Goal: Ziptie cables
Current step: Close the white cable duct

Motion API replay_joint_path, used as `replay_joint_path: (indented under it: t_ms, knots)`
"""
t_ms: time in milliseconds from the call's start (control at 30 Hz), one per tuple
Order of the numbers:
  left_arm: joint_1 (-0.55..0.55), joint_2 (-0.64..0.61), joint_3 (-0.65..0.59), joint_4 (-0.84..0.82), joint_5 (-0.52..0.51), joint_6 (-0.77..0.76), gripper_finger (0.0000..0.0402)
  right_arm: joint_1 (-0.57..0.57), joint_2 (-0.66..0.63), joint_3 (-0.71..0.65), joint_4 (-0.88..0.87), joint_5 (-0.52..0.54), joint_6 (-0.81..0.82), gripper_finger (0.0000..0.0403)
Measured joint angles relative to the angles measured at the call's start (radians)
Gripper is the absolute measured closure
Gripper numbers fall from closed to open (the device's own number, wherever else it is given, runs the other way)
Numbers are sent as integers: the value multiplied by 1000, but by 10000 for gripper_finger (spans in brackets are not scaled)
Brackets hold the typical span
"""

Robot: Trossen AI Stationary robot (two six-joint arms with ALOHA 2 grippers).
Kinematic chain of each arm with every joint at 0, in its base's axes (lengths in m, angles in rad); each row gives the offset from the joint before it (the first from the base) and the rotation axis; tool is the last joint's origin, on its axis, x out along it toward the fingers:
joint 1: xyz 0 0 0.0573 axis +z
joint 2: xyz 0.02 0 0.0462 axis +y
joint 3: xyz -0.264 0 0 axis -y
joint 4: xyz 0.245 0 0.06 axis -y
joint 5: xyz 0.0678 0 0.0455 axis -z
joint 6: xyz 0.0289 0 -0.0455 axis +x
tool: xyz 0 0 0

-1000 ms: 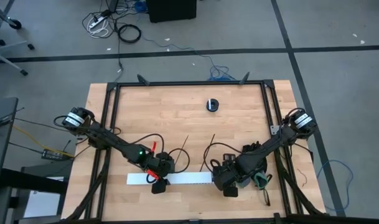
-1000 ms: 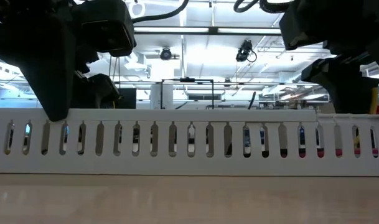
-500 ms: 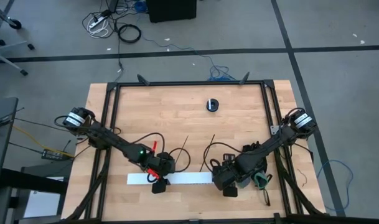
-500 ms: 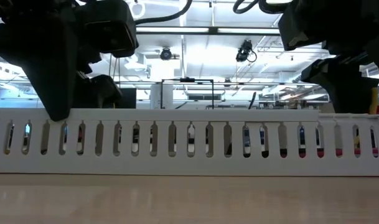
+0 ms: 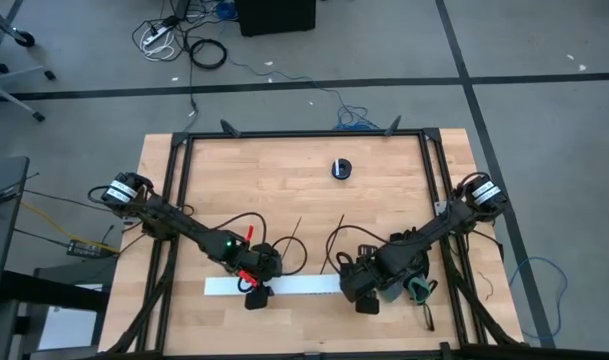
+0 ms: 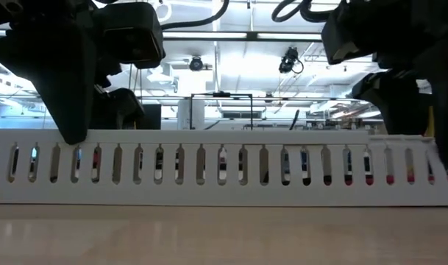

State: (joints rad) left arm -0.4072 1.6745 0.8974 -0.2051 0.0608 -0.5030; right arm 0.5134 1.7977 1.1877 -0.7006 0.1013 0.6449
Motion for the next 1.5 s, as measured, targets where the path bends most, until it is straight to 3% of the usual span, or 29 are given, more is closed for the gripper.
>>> replay_joint_path:
  t_ms: [367,567,1500]
  knots:
    - [7,0,4,-45,-26,-131,161,-66,0,2,-31,55,-40,174]
    - [8,0,4,-57,-25,-151,161,-97,0,2,-26,1,-73,170]
    - [25,2,20,-67,-7,-160,161,-125,0,1,19,-47,-89,182]
